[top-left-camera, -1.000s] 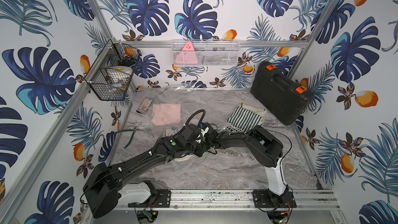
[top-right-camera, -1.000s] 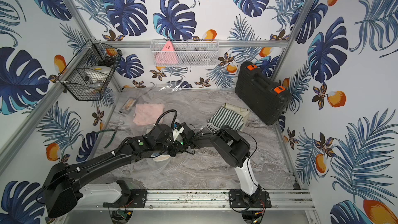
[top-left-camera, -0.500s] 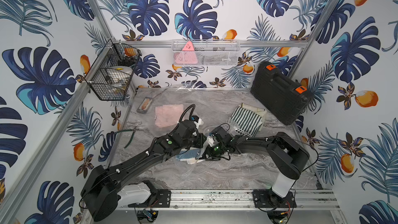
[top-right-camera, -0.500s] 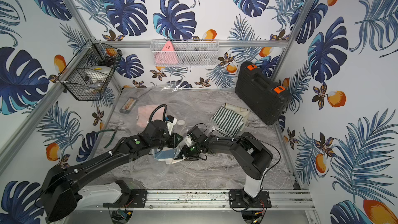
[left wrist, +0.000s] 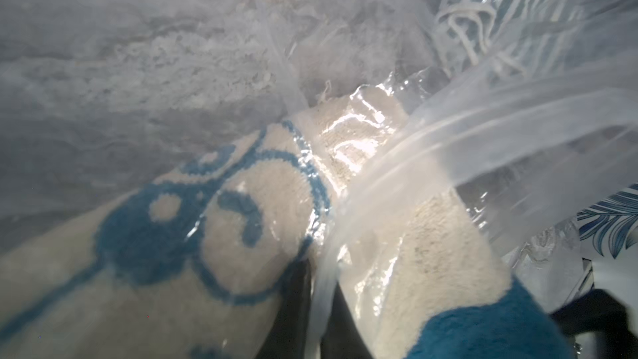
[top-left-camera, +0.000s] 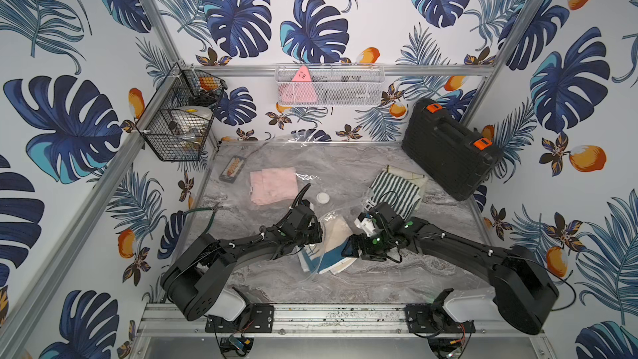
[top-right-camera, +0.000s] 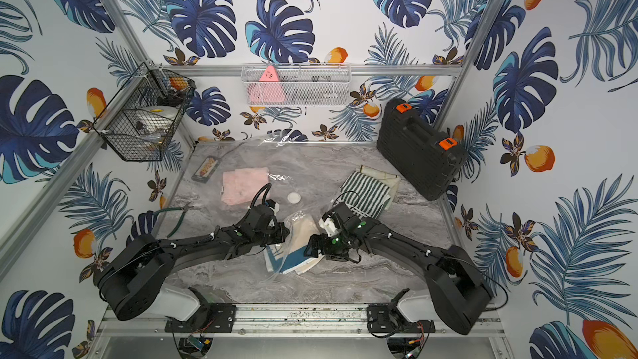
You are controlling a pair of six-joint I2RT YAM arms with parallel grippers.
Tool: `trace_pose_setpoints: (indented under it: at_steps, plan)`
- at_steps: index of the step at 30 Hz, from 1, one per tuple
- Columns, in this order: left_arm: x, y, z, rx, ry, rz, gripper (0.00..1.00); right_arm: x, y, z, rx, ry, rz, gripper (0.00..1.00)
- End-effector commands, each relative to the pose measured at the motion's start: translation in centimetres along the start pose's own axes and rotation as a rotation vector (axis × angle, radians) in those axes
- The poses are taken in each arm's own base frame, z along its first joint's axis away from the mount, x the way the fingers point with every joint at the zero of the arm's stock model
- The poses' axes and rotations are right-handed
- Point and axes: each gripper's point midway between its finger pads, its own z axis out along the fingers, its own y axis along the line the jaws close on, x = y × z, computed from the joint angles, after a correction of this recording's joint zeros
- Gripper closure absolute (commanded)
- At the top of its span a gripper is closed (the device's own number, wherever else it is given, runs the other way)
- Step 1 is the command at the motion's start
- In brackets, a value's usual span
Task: Place the folded towel into the vacuum bag
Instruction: Place the towel in the vacuum bag.
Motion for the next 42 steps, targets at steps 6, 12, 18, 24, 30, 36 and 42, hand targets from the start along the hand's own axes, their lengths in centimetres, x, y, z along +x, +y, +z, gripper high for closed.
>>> trace_pose_setpoints:
  at_steps: [6, 12, 18, 24, 30, 36, 42]
  plan:
    - [0.8, 1.7, 0.2, -0.054, 0.007, -0.012, 0.86, -0.1, -4.1, -5.2, 0.234, 0.005, 0.087, 0.04]
    - [-1.4, 0.6, -3.7, -0.094, -0.039, 0.053, 0.80, -6.8, -1.3, -9.6, 0.327, -0.168, -0.034, 0.32]
    - [-3.5, -4.6, -8.0, 0.038, -0.045, 0.197, 0.56, -3.2, -1.0, -5.4, 0.210, -0.036, 0.061, 0.49]
    - [0.6, -8.7, -7.0, 0.056, 0.133, 0.465, 0.29, 0.8, -1.2, -1.6, 0.099, -0.003, 0.168, 0.48]
    - [2.4, -8.2, -4.9, -0.120, 0.216, 0.676, 0.27, -1.2, -1.1, 1.7, 0.043, -0.046, 0.197, 0.55]
    - [0.3, -8.5, -6.2, -0.153, 0.116, 0.702, 0.33, -1.7, -1.2, 3.6, 0.051, -0.054, 0.189, 0.67]
    - [1.2, -7.4, -3.2, -0.154, 0.142, 0.689, 0.50, -2.9, -1.3, 4.6, 0.078, -0.084, 0.148, 0.81]
